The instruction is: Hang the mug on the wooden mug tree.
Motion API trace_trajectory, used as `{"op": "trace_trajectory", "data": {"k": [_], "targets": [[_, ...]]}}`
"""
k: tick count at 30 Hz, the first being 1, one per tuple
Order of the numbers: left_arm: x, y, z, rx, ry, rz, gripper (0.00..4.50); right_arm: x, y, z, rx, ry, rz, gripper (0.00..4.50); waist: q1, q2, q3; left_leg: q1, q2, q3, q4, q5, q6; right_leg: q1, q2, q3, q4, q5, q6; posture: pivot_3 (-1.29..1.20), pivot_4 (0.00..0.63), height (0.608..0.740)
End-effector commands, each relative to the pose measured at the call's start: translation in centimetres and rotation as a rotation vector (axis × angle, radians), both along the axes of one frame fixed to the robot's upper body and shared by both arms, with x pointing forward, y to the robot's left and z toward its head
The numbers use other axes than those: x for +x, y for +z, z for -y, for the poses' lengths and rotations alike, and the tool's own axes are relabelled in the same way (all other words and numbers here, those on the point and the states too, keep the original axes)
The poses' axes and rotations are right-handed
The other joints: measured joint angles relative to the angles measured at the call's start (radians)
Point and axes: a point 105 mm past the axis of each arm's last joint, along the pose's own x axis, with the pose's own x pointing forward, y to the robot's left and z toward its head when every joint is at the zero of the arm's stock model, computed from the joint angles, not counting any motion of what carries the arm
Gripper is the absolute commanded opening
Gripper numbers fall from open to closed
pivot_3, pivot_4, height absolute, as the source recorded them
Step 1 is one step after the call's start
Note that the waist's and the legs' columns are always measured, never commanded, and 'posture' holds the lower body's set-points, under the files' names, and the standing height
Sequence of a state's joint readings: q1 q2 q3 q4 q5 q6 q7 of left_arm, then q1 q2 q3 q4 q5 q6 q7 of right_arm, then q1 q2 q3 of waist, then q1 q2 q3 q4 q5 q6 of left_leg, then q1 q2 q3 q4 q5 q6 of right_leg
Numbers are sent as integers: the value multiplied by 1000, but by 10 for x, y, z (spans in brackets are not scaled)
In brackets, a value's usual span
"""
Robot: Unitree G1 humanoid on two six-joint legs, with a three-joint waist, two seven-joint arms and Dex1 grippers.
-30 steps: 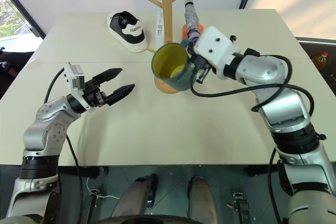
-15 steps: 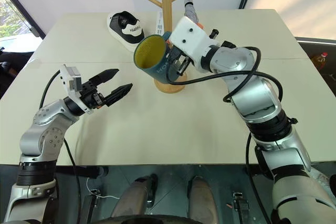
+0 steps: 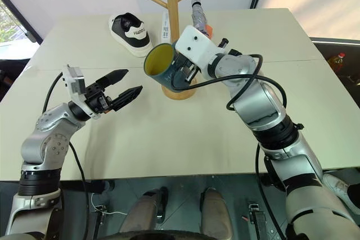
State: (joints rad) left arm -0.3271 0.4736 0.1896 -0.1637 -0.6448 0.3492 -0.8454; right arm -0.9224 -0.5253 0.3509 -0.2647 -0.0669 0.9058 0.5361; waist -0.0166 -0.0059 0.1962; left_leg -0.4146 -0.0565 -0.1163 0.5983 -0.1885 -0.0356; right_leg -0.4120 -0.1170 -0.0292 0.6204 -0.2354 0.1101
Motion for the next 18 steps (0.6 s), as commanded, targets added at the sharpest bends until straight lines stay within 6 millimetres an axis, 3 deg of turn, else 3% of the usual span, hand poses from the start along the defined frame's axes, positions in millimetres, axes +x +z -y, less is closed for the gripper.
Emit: {"op": "trace_trajectory", "data": {"k": [1,10,11,13,17,18], "targets": [[-7,15,-3,5,-8,53,4500,1,18,-5,4,6,76,17,0,0,0,0,0,0,0,0,0,0,0,0,0,0,0,0,150,740],[-9,16,-4,9,-5,59,4500,5,16,-9,-3,21,73,17,0,0,0,0,0,0,0,0,0,0,0,0,0,0,0,0,150,740],[-9,16,-4,9,-5,60,4500,5,16,-9,-3,22,74,665,0,0,0,0,0,0,0,0,0,0,0,0,0,0,0,0,150,740],[-10,16,-4,8,-5,62,4500,5,18,-9,-2,19,87,1469,0,0,0,0,0,0,0,0,0,0,0,0,0,0,0,0,150,740],[-10,18,-3,8,-7,66,4500,4,24,-8,0,17,119,3539,-2,0,0,0,0,0,0,0,0,0,0,0,0,0,0,0,150,740],[-10,18,-3,8,-8,66,4500,4,26,-7,-1,17,129,3539,-2,0,0,0,0,0,0,0,0,0,0,0,0,0,0,0,150,740]]}}
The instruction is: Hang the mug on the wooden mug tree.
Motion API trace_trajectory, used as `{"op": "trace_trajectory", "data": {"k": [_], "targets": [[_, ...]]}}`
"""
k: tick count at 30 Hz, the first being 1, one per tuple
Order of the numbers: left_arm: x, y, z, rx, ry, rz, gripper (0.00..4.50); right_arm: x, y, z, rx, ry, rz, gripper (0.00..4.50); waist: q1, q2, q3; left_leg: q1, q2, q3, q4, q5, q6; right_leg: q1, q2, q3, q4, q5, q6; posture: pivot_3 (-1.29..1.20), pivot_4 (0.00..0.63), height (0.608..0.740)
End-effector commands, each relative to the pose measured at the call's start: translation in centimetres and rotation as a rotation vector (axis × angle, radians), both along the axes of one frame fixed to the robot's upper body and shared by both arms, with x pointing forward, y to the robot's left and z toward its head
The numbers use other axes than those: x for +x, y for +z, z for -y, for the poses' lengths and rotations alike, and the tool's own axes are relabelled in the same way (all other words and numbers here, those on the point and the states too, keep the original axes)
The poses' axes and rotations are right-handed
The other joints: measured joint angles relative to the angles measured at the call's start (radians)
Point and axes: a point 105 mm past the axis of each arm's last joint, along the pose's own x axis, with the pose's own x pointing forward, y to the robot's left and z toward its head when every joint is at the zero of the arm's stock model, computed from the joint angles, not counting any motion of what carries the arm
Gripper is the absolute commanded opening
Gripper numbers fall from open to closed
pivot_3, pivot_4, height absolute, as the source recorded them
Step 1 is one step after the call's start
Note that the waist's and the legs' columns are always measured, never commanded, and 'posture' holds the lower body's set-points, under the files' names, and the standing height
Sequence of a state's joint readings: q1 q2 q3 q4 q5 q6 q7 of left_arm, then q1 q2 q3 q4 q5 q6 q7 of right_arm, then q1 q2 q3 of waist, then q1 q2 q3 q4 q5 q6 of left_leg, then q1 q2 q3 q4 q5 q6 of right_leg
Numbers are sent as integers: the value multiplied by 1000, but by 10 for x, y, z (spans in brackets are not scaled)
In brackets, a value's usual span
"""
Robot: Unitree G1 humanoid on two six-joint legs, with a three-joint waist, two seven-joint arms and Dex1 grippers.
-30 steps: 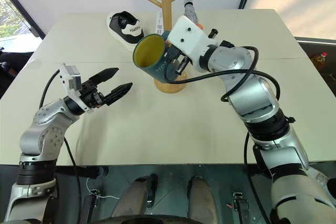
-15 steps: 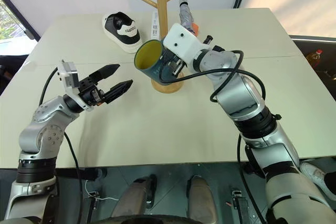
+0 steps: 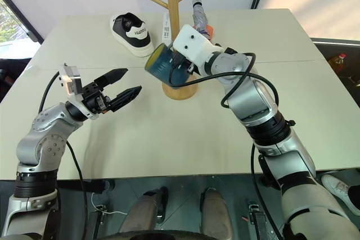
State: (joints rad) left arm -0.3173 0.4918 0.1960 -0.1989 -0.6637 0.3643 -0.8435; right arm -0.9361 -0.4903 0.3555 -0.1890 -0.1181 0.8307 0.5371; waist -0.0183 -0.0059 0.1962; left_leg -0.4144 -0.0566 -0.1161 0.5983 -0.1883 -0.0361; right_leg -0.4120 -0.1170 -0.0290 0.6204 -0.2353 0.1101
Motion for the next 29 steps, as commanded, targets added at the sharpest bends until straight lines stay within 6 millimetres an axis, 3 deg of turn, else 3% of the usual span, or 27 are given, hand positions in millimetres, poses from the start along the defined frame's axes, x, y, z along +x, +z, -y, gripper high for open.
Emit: {"op": "trace_trajectory", "data": {"k": [1,5,12,16,19,22,29], "targets": [[-5,14,-3,-2,2,55,4500,-5,28,-2,10,15,108,3539,0,0,0,0,0,0,0,0,0,0,0,0,0,0,0,0,150,740],[-3,14,-2,-3,0,57,4500,-9,38,4,19,21,130,3539,2,0,0,0,0,0,0,0,0,0,0,0,0,0,0,0,150,740],[4,7,-8,1,67,23,4500,-31,57,36,99,95,205,3539,7,-1,-1,0,0,0,0,0,0,0,0,0,0,0,0,0,150,740],[14,-4,-19,3,172,-15,4500,-37,38,62,219,108,155,3539,7,-2,-1,1,0,0,0,0,0,3,0,0,-2,0,1,0,150,740],[25,-28,-39,6,326,-68,4500,-45,-10,79,448,143,-9,3539,7,-4,-2,4,1,1,0,0,0,6,0,0,-2,0,1,0,150,740],[28,-46,-51,15,411,-115,4500,-46,-46,89,558,114,-82,3539,3,-3,-1,6,1,1,-2,0,0,6,0,1,-2,0,1,0,150,740],[23,-78,-65,58,503,-168,4500,-43,-94,105,689,40,-141,3539,6,-3,-2,6,1,1,-1,0,0,6,0,1,-1,0,-4,0,150,740]]}}
